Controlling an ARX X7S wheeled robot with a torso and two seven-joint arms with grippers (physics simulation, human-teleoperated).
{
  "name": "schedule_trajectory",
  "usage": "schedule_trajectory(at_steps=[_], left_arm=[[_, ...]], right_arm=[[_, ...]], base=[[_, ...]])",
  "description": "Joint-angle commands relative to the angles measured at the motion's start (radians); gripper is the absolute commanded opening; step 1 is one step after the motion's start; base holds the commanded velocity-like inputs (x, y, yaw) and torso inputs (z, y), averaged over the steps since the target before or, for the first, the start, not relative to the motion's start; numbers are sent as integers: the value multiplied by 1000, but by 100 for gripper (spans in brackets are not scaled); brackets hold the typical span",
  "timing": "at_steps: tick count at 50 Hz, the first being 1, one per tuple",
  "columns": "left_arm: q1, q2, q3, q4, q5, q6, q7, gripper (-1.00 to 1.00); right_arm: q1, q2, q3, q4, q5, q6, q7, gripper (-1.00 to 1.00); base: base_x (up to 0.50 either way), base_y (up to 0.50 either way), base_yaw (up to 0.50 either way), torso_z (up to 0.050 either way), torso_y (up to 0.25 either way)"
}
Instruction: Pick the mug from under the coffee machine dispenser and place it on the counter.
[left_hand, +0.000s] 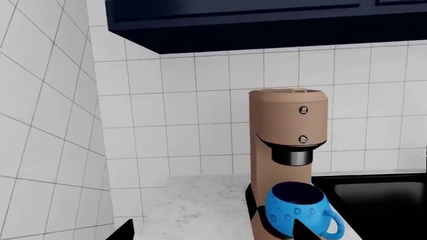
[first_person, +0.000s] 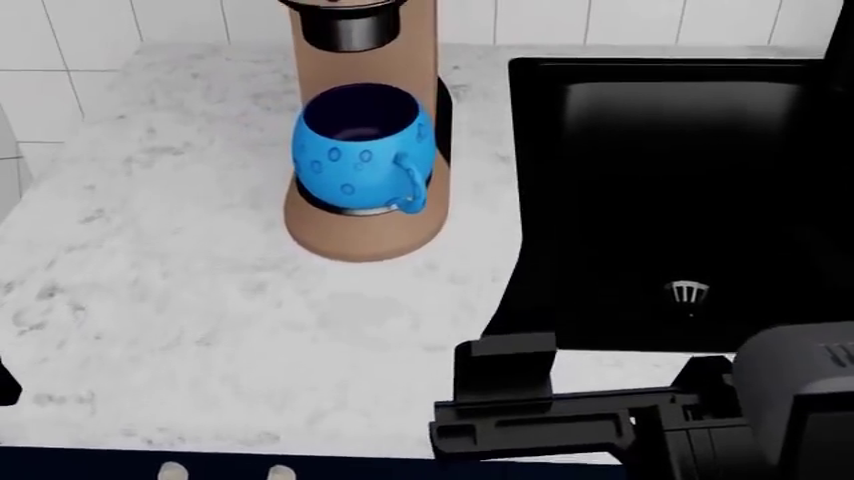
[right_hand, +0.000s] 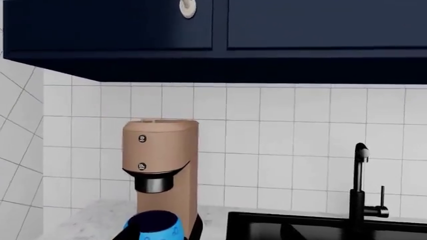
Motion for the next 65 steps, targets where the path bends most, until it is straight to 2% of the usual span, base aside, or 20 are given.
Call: schedule_trajectory(at_steps=[1, 65], left_arm=[[-7, -6, 18, 2, 11, 12, 3, 100], [-2, -60, 49, 14, 37, 75, 29, 100]], right_arm=[[-2, -14, 31, -1, 21, 24, 0, 100], [-13, -61, 56, 11, 25, 91, 0, 100]], base=[[223, 0, 0, 0, 0], [182, 0, 0, 0, 0]])
